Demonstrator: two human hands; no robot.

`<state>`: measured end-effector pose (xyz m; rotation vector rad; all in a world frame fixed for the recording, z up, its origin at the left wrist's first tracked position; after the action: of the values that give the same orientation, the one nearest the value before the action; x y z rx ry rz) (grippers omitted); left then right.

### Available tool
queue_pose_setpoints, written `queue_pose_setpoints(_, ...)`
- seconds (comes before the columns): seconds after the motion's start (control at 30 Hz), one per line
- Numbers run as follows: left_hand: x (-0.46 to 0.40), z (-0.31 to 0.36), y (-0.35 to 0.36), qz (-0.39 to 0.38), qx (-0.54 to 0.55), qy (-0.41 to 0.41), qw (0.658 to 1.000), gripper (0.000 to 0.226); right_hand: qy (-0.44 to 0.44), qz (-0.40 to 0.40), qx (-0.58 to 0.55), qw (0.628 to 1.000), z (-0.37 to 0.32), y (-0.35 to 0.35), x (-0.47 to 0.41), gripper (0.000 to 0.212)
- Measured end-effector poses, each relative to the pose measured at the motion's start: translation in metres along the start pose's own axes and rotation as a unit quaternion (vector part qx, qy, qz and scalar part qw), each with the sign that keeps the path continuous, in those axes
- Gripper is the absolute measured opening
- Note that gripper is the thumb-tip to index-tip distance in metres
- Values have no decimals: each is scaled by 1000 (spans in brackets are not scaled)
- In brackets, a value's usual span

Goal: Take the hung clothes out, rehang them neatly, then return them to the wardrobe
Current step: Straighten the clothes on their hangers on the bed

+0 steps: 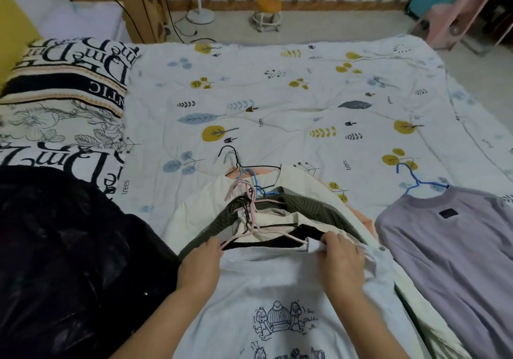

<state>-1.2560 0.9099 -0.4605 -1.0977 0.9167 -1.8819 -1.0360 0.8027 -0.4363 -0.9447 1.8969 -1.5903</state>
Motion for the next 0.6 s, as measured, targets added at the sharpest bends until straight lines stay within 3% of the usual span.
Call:
queue_pose_setpoints(0.1, 21, 6, -17, 4, 45, 8, 999, 28, 23, 32, -18, 999, -1, -28, 15, 13)
queue_pose_setpoints(0.33, 84, 27, -71, 96, 165, 77, 979, 15, 57, 143, -72, 985, -3, -116, 73, 7)
queue_pose_setpoints(0.5, 148, 30, -106, 121, 204, 145, 961, 16, 58, 206, -115, 970, 0, -163, 146, 24)
queue_pose_setpoints(0.6, 184, 35, -122, 137, 221, 177, 949, 17, 91, 237, -117, 960, 4, -187, 190, 19)
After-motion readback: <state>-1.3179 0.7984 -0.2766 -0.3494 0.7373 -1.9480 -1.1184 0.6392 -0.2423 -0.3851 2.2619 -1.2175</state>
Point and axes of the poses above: each hand's wrist, its own x-axis away from the middle knuckle, its own y-axis out of the palm, z = x × y, the point moved 2 cm from there along -x, towards the middle knuckle, and after that the axes turned 4 degrees about x, right-handed, at the moved point
